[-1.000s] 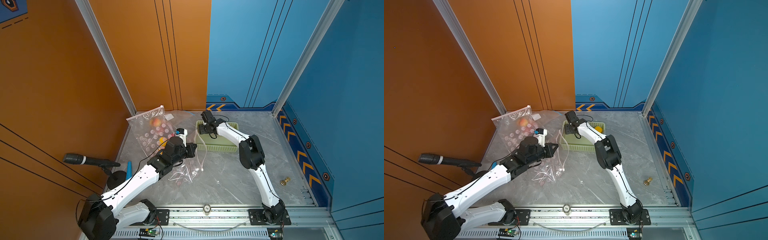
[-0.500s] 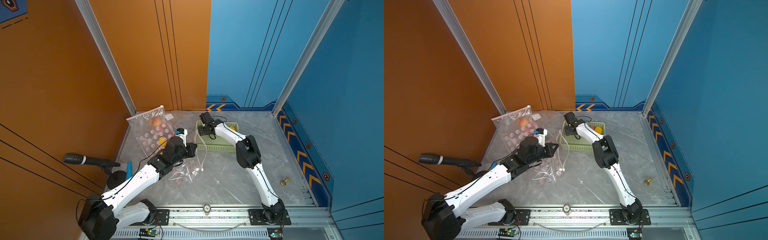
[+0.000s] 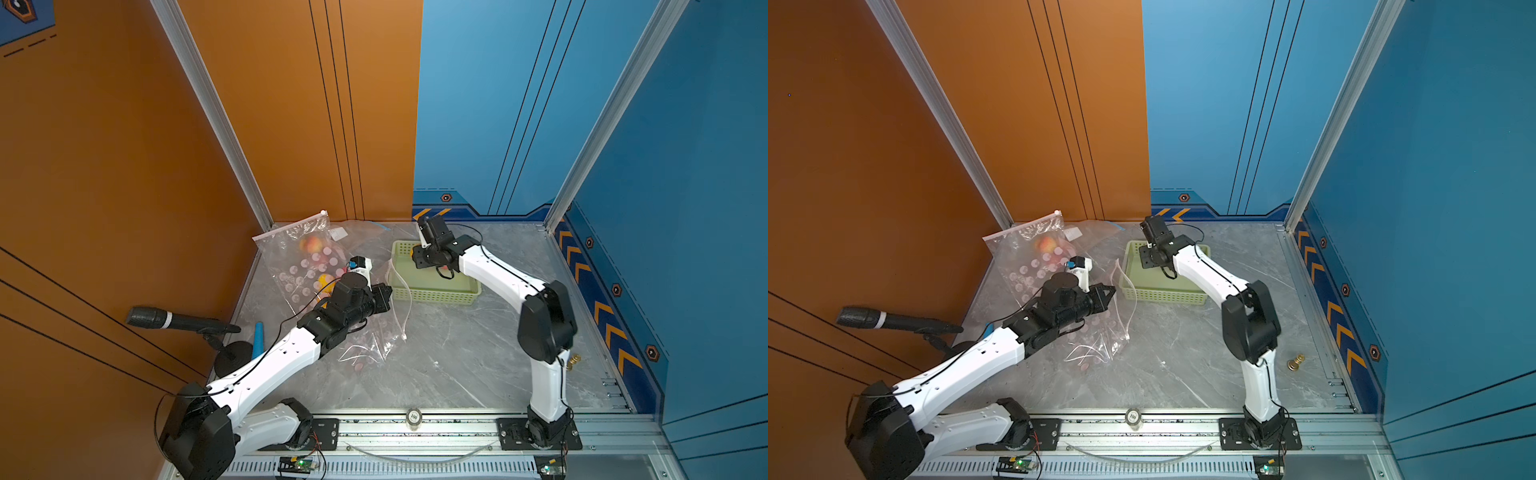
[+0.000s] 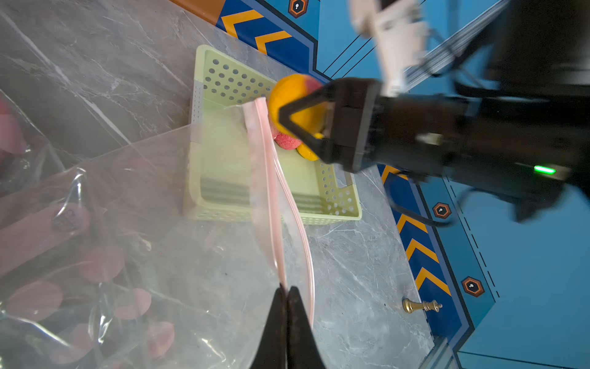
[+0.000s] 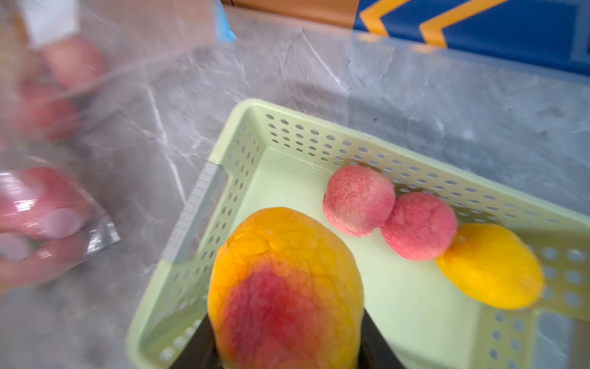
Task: Place the peach in a zip-top bag and seal the zipper
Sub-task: Pick up the peach from the basket, then place the peach in the zipper food storage bag.
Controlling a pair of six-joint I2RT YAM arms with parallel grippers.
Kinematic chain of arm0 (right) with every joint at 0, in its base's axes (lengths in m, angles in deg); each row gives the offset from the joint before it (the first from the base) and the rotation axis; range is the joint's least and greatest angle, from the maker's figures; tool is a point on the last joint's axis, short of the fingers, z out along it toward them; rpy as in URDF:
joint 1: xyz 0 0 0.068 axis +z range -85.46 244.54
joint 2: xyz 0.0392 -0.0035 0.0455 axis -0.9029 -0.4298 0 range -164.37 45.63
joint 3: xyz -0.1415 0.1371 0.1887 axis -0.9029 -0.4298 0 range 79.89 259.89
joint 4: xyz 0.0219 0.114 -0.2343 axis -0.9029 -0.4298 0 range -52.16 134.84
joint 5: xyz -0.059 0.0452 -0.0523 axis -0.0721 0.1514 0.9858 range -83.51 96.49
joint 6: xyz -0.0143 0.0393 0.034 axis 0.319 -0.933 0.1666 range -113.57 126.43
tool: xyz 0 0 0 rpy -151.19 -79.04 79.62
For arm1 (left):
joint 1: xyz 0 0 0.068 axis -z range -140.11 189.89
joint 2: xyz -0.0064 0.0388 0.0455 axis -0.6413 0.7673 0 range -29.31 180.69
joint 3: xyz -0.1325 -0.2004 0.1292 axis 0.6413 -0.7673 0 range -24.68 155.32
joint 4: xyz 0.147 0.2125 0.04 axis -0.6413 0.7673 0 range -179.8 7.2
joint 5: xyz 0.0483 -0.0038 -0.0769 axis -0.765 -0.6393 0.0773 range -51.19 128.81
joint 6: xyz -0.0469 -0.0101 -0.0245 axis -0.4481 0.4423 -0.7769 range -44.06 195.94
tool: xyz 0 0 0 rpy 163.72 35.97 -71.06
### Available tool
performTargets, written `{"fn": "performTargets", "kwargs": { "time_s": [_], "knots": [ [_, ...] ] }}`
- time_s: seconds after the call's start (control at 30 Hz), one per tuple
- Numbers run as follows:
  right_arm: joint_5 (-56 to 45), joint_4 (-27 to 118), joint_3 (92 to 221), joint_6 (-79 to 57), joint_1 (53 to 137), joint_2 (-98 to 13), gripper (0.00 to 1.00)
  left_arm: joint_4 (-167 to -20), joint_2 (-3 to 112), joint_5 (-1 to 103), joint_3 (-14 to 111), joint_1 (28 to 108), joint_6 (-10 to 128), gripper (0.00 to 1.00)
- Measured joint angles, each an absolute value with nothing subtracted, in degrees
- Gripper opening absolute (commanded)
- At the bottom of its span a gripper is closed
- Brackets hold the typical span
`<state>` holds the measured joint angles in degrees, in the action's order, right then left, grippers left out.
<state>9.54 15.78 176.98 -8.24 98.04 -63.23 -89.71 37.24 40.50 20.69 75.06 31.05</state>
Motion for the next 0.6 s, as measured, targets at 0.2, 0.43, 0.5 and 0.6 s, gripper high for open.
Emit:
{"fn": "performTargets", "kwargs": {
  "time_s": [0.2, 0.43, 0.5, 0.6],
  "knots": [
    [5.1, 20.8, 168.3, -9.9, 102.5, -50.0, 0.33, -90.1, 38.0, 40.4, 20.7, 75.0, 30.9, 0.0],
    [2.5, 22.8, 162.3, -11.9, 108.2, -50.6, 0.33, -90.5, 38.0, 40.4, 20.7, 75.0, 30.9, 0.0],
    [2.2, 23.0, 161.3, -12.3, 108.8, -51.0, 0.32, -90.5, 38.0, 40.4, 20.8, 75.0, 30.9, 0.0],
    [2.6, 23.0, 160.2, -12.6, 109.7, -51.1, 0.33, -90.5, 38.0, 40.4, 20.9, 75.0, 30.9, 0.0]
  ]
}}
